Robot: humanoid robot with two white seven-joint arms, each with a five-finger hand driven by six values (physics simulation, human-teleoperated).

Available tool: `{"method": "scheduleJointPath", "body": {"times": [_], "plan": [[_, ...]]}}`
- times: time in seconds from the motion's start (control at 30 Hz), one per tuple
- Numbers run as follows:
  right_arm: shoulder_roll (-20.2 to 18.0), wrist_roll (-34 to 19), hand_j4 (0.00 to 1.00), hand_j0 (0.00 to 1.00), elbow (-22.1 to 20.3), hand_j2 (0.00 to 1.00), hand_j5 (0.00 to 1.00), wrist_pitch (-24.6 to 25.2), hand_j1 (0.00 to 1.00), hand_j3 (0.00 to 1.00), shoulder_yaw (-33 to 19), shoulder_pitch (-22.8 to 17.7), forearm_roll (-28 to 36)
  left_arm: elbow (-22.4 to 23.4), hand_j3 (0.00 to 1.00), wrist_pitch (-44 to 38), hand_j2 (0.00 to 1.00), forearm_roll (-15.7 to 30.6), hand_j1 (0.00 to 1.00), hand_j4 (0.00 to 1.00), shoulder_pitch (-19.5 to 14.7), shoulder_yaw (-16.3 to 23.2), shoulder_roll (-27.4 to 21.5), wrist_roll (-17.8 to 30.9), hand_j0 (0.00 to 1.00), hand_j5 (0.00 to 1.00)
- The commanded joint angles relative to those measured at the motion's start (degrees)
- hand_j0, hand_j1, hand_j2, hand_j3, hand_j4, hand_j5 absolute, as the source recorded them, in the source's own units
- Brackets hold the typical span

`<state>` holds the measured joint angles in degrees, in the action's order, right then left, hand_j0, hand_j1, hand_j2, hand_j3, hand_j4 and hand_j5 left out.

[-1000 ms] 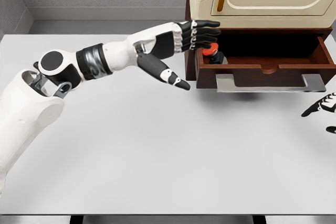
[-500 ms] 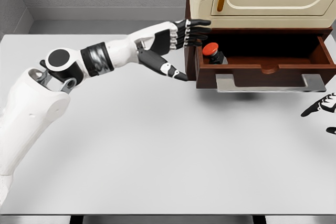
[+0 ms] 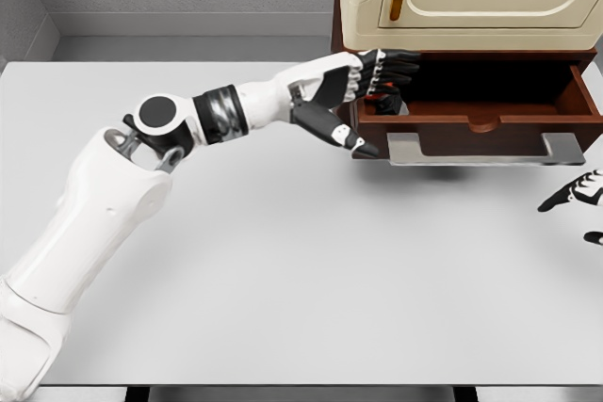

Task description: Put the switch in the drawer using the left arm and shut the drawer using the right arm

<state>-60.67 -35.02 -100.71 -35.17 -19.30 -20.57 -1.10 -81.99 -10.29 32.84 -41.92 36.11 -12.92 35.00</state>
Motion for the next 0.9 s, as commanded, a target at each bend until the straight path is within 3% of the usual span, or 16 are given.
{"method": "scheduleJointPath", "body": {"times": [0.0, 0.13, 0.33, 0.57, 0.87], "plan": [[-0.07, 0.02, 0.73, 0.73, -0.02, 0.73, 0.73, 0.17, 0.73, 0.73, 0.05, -0.09, 0.39, -0.09, 1.00, 0.09, 1.00, -0.32, 1.00, 1.00, 0.00, -0.25, 0.53, 0.00, 1.00, 1.00], [0.02, 0.02, 0.74, 0.74, -0.02, 0.74, 0.74, 0.17, 0.74, 0.74, -0.13, -0.09, 0.39, -3.35, 1.00, 0.27, 1.00, -0.15, 1.00, 1.00, -0.26, -1.04, 0.00, 0.00, 1.00, 1.00], [0.02, 0.02, 0.74, 0.74, -0.02, 0.74, 0.74, 0.17, 0.74, 0.74, -0.21, -0.17, 0.39, -5.02, 1.00, 0.45, 1.00, -0.06, 1.00, 1.00, 0.35, -3.59, -4.57, 0.00, 1.00, 1.00], [0.02, 0.02, 0.74, 0.74, -0.02, 0.74, 0.74, 0.17, 0.74, 0.74, -0.30, -0.26, 0.39, 1.13, 1.00, 0.27, 1.00, -0.32, 1.00, 1.00, 0.62, -3.59, -4.57, 0.00, 1.00, 1.00], [0.11, 0.02, 0.74, 0.74, -0.02, 0.74, 0.74, 0.17, 0.74, 0.74, -0.30, -0.26, 0.39, 1.57, 1.00, 0.36, 1.00, -0.67, 1.00, 1.00, 0.70, -1.22, -2.29, 0.00, 1.00, 1.00]]}}
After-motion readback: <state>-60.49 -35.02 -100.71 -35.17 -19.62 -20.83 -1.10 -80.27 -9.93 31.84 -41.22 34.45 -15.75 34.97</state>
